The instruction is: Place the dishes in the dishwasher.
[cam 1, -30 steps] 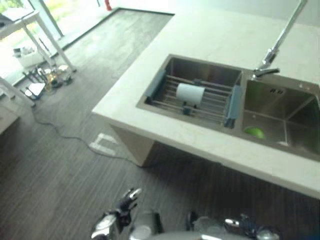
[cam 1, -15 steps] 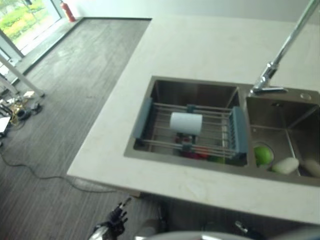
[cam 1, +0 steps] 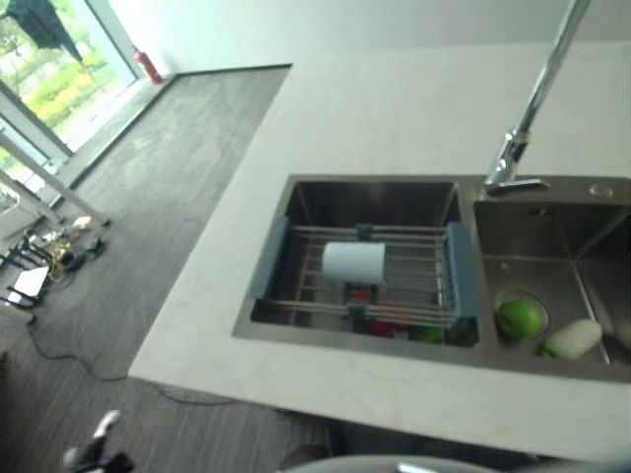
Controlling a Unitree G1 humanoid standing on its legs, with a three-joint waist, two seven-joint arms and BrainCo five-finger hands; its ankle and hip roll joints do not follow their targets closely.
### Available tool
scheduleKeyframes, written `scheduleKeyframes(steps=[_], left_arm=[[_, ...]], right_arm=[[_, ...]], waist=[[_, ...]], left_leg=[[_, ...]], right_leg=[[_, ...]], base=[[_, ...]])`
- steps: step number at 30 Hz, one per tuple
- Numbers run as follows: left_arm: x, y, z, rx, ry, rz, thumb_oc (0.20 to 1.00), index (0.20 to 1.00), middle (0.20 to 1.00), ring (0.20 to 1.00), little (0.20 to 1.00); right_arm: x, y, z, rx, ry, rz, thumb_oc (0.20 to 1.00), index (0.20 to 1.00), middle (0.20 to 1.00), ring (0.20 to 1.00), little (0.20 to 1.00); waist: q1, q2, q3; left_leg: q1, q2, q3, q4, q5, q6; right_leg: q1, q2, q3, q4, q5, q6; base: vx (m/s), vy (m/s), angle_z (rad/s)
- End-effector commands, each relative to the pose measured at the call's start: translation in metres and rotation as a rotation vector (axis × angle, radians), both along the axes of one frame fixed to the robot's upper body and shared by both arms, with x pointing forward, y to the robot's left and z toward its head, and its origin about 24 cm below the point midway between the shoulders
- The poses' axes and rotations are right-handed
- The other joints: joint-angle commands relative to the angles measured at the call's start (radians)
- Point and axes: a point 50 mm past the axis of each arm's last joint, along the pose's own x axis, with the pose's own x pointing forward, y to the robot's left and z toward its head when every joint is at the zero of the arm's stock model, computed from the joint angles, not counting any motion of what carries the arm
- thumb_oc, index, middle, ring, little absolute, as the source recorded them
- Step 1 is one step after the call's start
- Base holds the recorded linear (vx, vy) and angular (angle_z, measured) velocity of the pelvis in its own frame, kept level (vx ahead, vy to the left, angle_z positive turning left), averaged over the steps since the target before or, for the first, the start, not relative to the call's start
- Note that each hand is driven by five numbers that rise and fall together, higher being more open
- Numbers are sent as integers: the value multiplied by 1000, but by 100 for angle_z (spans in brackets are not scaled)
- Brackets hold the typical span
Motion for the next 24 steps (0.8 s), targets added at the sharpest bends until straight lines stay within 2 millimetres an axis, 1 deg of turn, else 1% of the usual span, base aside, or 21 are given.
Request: scheduleKeyframes(steps=[1,2,3,4,5,6,7,8,10,11,12,13,14,16,17,19,21,24], left_arm=[[28,39,57,326,47,-103,1000,1000,1000,1000,1000],[37,54,85,437,61,-146,1000,1000,1000,1000,1000],[52,69,124,601,72,-197,1000,1000,1000,1000,1000],[61,74,145,689,71,-224,1000,1000,1000,1000,1000],[67,75,156,742,63,-238,1000,1000,1000,1000,1000],[84,77,189,858,27,-293,1000,1000,1000,1000,1000],[103,73,218,962,-26,-357,1000,1000,1000,1000,1000],[123,64,244,1059,-65,-453,1000,1000,1000,1000,1000],[152,43,276,1150,-188,-576,1000,1000,1000,1000,1000],[169,24,291,1204,-280,-687,1000,1000,1000,1000,1000],[183,6,300,1230,-348,-780,1000,1000,1000,1000,1000],[190,-5,304,1245,-392,-854,1000,1000,1000,1000,1000],[207,-32,311,1257,-460,-995,1000,1000,1000,1000,1000],[222,-66,313,1293,-506,-1193,1000,1000,1000,1000,1000],[233,-94,315,1323,-532,-1322,1000,1000,1000,1000,1000],[245,-119,311,1330,-499,-1453,1000,1000,1000,1000,1000],[259,-144,302,1231,-491,-1606,1000,1000,1000,1000,1000],[271,-160,287,1207,-383,-1709,1000,1000,1000,1000,1000]], right_arm=[[16,5,-1,20,-55,-22,1000,1000,1000,1000,1000],[16,6,-1,22,-61,-24,1000,1000,1000,1000,1000],[17,9,-2,28,-72,-27,1000,1000,1000,1000,1000],[18,10,-3,33,-77,-31,1000,1000,1000,1000,1000],[18,12,-3,37,-80,-34,1000,1000,1000,1000,1000],[19,15,-5,47,-81,-40,1000,1000,1000,1000,1000],[19,18,-6,57,-79,-42,1000,1000,1000,1000,1000],[19,22,-7,66,-78,-43,1000,1000,1000,1000,1000],[21,27,-9,79,-81,-48,1000,1000,1000,1000,1000],[21,30,-11,88,-78,-47,1000,1000,1000,1000,1000],[21,32,-12,95,-73,-42,1000,1000,1000,1000,1000],[20,34,-12,98,-69,-40,1000,1000,1000,1000,1000],[18,36,-13,106,-61,-35,1000,1000,1000,1000,1000],[16,37,-14,113,-54,-33,1000,1000,1000,1000,1000],[14,38,-15,119,-49,-32,1000,1000,1000,1000,1000],[11,38,-15,126,-42,-29,1000,1000,1000,1000,1000],[9,37,-15,134,-35,-28,1000,1000,1000,1000,1000],[3,36,-15,137,-24,-37,1000,1000,1000,1000,1000]], waist=[[14,-16,37],[17,-13,38],[23,-10,38],[25,-9,34],[27,-10,33],[31,-9,30],[32,-10,25],[31,-11,25],[30,-14,15],[25,-17,9],[18,-20,6],[15,-21,6],[6,-25,3],[-4,-30,-1],[-15,-34,-3],[-29,-38,-5],[-53,-42,-7],[-79,-43,-5]], left_leg=[[6,17,-13,27,-86,-25],[8,18,-11,27,-87,-25],[12,20,-8,29,-90,-25],[8,21,-7,29,-86,-24],[8,21,-6,29,-86,-24],[10,22,-4,28,-86,-25],[12,22,0,26,-87,-26],[19,23,4,25,-92,-27],[19,24,11,21,-93,-28],[25,23,17,19,-95,-29],[30,24,23,17,-98,-29],[34,24,27,17,-99,-29],[40,25,37,15,-101,-30],[46,26,46,12,-103,-29],[51,27,52,10,-105,-29],[56,29,62,10,-108,-28],[63,31,77,10,-109,-27],[72,33,92,10,-108,-25]], right_leg=[[9,-36,-37,95,-128,30],[13,-36,-40,95,-127,32],[19,-36,-43,95,-128,34],[16,-36,-45,93,-123,35],[17,-36,-45,92,-122,36],[21,-36,-50,87,-119,39],[24,-36,-54,83,-116,42],[33,-35,-56,80,-118,44],[32,-35,-57,74,-114,48],[35,-34,-55,70,-113,50],[37,-33,-52,69,-112,52],[38,-33,-49,68,-112,53],[40,-33,-44,65,-109,56],[41,-32,-36,62,-105,61],[40,-30,-27,60,-100,64],[41,-29,-15,56,-96,68],[37,-27,4,53,-88,72],[32,-26,26,51,-78,76]], base=[[-31,-43,1],[-31,-52,0],[-41,-54,0],[-38,-51,0],[-43,-57,-1],[-34,-72,-2],[-28,-90,-5],[-21,-74,-2],[-7,-59,1],[8,-48,-7],[14,-32,-13],[19,-24,-13],[22,-22,-14],[22,-26,-21],[26,-29,-27],[35,-29,-17],[46,-25,-17],[45,-11,-23]])
